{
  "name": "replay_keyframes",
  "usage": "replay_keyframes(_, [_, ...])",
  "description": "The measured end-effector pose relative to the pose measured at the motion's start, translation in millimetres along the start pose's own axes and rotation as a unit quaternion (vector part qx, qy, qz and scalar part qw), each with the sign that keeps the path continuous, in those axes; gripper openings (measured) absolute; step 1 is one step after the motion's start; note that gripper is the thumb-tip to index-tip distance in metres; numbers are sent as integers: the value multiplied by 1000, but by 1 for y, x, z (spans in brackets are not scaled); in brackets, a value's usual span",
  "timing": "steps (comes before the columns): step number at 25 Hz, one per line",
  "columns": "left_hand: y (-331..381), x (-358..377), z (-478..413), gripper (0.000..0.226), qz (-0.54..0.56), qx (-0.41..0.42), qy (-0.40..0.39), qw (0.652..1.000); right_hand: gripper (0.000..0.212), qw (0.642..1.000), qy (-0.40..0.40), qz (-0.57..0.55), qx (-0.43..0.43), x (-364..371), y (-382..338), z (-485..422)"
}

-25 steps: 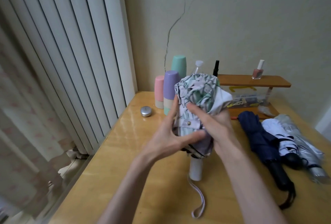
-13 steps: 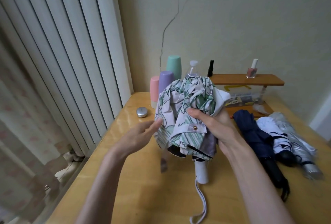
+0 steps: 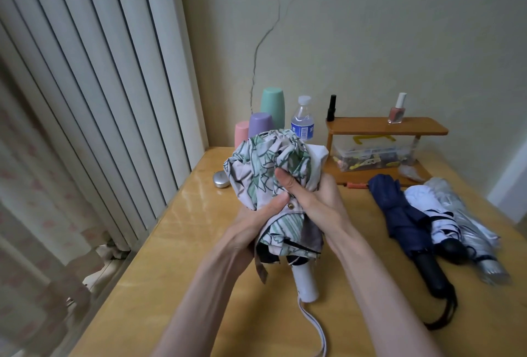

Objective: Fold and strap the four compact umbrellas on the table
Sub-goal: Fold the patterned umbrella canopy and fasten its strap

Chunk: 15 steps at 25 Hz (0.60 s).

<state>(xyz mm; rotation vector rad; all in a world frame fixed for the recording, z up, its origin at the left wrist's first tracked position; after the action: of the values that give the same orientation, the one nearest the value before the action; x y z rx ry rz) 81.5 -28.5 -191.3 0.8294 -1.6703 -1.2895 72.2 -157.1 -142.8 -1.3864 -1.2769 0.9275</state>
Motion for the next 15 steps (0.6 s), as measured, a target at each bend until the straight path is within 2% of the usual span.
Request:
replay_keyframes(2, [-6,-5,1,51,15,-23,17,999,50,999,-7,33,-4,-3,-1,-4])
replay_keyframes(5, [-12,-4,4,57,95,-73,39,992,48,997,-61,14,42,0,7,-5])
replay_keyframes(7, [-14,-5,3,57,99,-81,46,991,47,996,-65,23,51,-2,8,-5])
replay_keyframes(8, [-14,-8,3,58,92,-79,55,991,46,998,-39,44,37,-9,7,-6])
replay_keyframes(11, [-15,-19,1,55,81,-64,95,990,50,988,111,106,2,-43,1,-10])
replay_keyframes(15, [-10,-36,-2,51,100,-23,147,984,14,980,146,119,-62,-48,-7,-8])
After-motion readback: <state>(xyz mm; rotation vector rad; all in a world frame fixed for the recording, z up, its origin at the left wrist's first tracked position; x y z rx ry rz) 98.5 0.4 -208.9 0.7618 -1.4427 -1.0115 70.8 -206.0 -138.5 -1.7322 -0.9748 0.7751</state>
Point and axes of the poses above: each hand's wrist, its own z-axis away from the middle knuckle, its own x-axis out of the palm, y = z × x, the point moved 8 cm from there along -z, towards the middle knuckle, and after that the axes turned 7 degrees about x, right-handed, at the moved point
